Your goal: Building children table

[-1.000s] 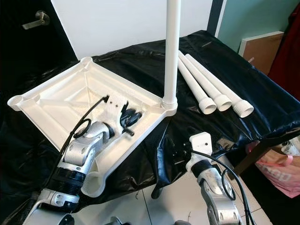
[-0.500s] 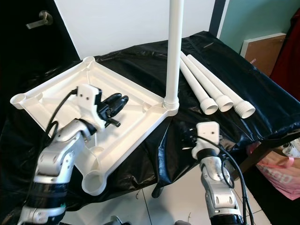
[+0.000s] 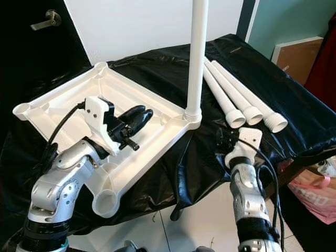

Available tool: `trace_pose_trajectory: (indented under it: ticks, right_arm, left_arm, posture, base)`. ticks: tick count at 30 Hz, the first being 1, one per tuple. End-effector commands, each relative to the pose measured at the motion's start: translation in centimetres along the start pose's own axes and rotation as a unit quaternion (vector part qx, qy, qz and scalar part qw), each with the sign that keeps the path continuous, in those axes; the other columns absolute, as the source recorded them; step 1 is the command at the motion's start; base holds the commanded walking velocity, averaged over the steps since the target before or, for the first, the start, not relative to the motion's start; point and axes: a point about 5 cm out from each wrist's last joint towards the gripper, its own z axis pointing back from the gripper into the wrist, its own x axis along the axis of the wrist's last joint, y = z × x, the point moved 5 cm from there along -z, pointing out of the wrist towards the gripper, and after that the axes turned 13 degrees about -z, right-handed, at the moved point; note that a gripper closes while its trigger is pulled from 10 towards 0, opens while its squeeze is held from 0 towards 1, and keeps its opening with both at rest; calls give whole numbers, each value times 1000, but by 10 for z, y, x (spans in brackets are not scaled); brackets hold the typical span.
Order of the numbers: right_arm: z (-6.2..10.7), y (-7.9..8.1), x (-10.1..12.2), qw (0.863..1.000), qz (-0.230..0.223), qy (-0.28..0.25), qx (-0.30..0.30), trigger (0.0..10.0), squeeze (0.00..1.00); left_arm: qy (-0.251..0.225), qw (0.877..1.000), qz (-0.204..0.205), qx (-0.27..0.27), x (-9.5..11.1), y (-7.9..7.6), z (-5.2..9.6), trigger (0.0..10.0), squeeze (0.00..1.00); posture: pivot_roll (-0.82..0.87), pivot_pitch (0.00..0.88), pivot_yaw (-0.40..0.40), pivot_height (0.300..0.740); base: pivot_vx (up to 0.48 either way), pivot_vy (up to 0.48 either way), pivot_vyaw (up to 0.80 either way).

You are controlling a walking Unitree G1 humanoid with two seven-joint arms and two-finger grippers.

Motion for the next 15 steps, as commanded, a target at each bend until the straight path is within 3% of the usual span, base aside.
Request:
trace_pose_trajectory:
  ticks: [1, 15]
  right_arm:
    - [-1, 0, -3, 1000, -9, 3, 7, 10000, 0]
    - [-27, -1, -7, 998, -55, 22, 7, 10000, 0]
  left_arm:
    - [-9, 998, -2, -55, 4, -13, 2, 10000, 0]
    - [-4, 998, -2, -58, 9, -17, 5, 10000, 0]
  posture:
    - [-47, 52, 55, 740]
    - [7, 37, 51, 740]
  base:
    - [0, 0, 0]
    - [0, 0, 0]
